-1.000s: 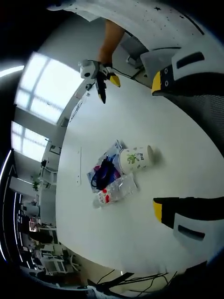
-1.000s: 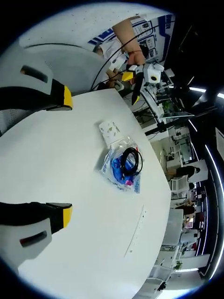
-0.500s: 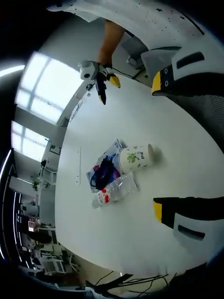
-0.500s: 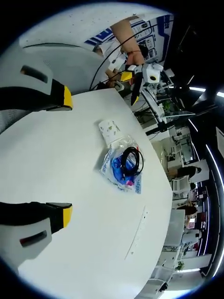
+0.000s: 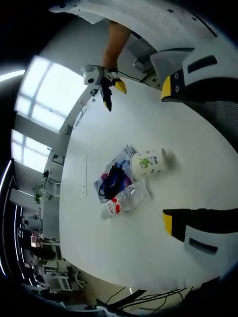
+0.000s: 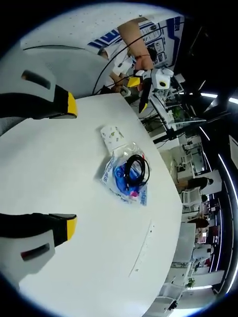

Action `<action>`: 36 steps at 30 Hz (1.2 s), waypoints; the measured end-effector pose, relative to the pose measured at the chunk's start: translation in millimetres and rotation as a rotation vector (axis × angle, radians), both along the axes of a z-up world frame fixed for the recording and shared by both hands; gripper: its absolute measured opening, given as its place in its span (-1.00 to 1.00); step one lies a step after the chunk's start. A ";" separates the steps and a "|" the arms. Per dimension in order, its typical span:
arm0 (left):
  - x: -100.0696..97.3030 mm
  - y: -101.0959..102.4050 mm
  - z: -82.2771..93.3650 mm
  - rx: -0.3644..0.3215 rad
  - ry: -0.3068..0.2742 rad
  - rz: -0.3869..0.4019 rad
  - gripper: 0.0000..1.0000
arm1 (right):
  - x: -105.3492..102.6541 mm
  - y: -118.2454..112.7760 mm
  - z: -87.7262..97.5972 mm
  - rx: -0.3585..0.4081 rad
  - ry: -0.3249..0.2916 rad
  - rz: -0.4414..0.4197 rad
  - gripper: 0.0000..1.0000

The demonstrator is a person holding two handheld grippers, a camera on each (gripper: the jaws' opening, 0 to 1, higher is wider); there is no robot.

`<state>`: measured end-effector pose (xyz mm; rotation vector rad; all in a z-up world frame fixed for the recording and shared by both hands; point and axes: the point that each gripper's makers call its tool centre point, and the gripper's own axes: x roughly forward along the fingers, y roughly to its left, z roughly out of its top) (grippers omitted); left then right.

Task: Arrange the tabletop items into an orderly group along one side of the table until the central work area is clear of visible clutter.

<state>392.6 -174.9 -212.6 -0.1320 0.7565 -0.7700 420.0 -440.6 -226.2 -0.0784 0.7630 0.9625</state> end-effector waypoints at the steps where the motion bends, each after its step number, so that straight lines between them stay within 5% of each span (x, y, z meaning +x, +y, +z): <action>1: 1.8 0.1 0.2 0.002 -0.001 -0.002 0.82 | 2.1 1.2 0.6 0.000 -0.002 0.005 0.55; 36: 71.6 -5.3 15.4 0.052 -0.085 -0.075 0.73 | 65.4 51.9 17.7 0.036 -0.057 0.072 0.36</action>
